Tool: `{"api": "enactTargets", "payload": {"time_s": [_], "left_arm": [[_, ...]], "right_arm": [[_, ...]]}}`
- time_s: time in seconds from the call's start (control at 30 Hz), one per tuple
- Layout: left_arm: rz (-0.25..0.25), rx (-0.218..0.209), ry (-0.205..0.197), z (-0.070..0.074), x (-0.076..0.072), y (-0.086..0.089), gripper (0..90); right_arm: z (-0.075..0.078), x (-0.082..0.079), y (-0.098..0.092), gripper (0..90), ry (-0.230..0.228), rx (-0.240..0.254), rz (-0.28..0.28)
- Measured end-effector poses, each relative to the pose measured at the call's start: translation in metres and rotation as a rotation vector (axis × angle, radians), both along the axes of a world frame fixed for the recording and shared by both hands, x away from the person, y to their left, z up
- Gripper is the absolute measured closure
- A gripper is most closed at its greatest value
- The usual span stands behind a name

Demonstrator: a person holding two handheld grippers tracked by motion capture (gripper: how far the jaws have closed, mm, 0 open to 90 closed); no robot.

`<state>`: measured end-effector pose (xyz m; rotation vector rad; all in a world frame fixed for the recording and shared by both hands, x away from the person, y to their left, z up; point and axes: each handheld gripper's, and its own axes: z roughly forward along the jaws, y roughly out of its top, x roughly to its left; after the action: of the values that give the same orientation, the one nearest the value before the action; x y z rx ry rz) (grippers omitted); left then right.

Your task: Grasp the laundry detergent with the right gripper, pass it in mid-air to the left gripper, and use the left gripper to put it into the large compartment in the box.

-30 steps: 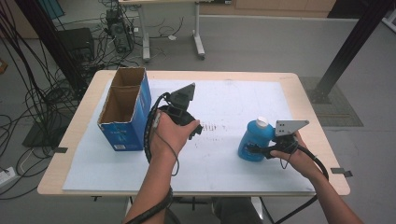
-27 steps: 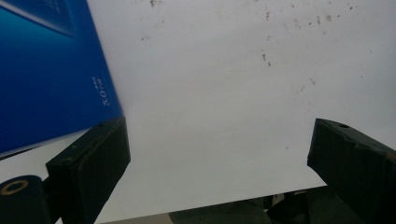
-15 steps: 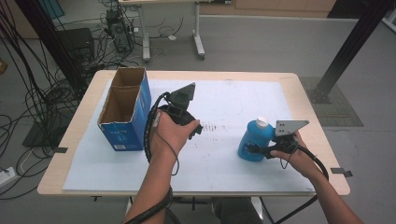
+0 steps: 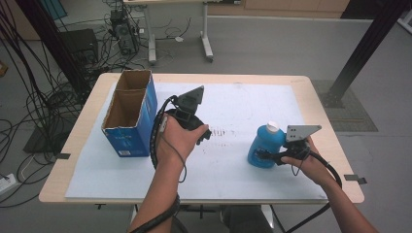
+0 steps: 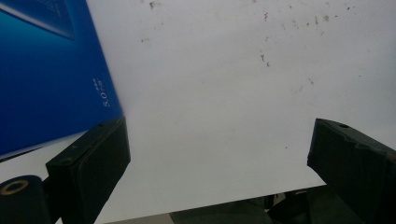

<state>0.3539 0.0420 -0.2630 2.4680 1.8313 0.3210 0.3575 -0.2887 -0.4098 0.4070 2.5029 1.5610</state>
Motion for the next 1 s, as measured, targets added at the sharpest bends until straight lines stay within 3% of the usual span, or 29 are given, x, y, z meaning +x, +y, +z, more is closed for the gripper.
{"api": "enactTargets", "payload": {"time_s": [0.63,1.0], "left_arm": [[-0.019,-0.004,-0.005,0.005,-0.001,0.003,6.1],[-0.062,0.010,-0.019,0.016,-0.004,0.003,6.1]], "right_arm": [[0.003,0.000,0.003,43.5,0.006,-0.023,-0.007],[0.007,0.001,0.006,43.7,0.020,-0.039,-0.009]]}}
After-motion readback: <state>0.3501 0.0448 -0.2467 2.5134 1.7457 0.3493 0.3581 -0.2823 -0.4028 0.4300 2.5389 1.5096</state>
